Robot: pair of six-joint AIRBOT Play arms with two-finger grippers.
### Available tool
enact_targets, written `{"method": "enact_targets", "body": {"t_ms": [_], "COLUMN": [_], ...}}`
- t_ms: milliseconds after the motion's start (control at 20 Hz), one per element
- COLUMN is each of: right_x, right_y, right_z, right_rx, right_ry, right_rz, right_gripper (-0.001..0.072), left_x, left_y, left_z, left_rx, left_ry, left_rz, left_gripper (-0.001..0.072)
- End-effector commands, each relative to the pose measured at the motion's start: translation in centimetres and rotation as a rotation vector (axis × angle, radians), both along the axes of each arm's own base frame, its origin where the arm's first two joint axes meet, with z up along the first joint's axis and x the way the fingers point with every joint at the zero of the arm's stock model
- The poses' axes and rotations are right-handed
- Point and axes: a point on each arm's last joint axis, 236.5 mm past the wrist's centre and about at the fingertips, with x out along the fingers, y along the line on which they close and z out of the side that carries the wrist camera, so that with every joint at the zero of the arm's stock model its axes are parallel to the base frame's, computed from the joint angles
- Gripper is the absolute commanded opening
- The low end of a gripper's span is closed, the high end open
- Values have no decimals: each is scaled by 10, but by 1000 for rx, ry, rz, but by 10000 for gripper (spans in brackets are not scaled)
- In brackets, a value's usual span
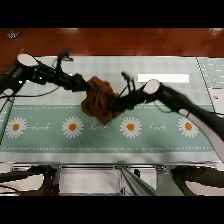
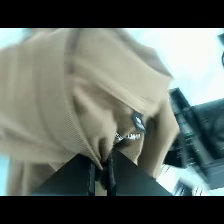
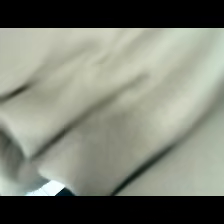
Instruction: Fold the shirts.
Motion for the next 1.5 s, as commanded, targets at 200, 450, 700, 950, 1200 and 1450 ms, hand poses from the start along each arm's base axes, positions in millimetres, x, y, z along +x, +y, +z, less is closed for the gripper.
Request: {"method": "enact_targets", "body": {"t_ms": [200, 450, 700, 950, 1200, 1450], "right_x": [15, -67, -117, -122, -77, 4], "right_y": [-107, -144, -163, -170, -248, -230], "right_z": [289, 339, 348, 266, 93, 15], "right_rx": [-138, -206, -233, -320, -724, -699], "right_ry": [-627, -745, -754, -470, -168, -160], "right_rz": [78, 120, 147, 220, 72, -51], "right_gripper": [27, 28, 27, 27, 28, 28], "left_x": [2, -91, -167, -174, -123, -64], "left_y": [14, 11, -7, -37, -26, -32], "left_z": [243, 308, 308, 174, 31, -41], "left_rx": [-114, -135, -155, -59, 82, 119], "left_ry": [-628, -770, -769, -431, -215, -134], "left_rz": [125, 55, -76, -154, 109, 276], "left_gripper": [38, 38, 38, 38, 38, 39]}}
